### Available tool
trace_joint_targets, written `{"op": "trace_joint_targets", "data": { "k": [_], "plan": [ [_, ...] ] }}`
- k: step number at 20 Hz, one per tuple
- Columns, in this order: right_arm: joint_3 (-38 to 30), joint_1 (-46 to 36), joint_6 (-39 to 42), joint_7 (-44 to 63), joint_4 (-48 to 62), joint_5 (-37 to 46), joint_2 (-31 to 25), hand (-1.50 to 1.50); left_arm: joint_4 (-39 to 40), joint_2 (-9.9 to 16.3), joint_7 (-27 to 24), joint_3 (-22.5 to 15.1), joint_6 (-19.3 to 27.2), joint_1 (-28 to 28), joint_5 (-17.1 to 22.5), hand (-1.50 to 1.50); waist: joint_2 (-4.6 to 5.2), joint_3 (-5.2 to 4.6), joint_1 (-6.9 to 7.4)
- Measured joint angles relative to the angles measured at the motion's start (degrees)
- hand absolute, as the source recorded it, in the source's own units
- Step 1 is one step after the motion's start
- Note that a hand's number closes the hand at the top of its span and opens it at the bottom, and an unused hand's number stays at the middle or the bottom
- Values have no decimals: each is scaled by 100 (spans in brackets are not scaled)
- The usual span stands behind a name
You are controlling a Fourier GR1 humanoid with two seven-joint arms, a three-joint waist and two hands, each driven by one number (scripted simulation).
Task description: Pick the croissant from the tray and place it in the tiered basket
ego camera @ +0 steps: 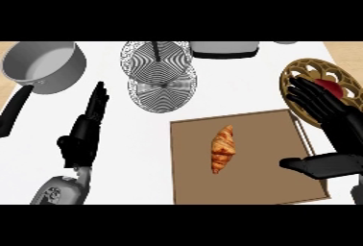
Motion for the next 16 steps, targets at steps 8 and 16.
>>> {"op": "trace_joint_targets", "data": {
  "k": [8, 16],
  "plan": [
    [900, -819, 950, 1737, -955, 1399, -1837, -150, 71, -126, -24, -121, -7, -65, -72, 0, 0, -39, 162],
    [2398, -2434, 1676, 4129, -1273, 2033, -1787, -150, 186, -187, -41, -173, -117, -238, -109, 0, 42, -38, 382]
  ]
}}
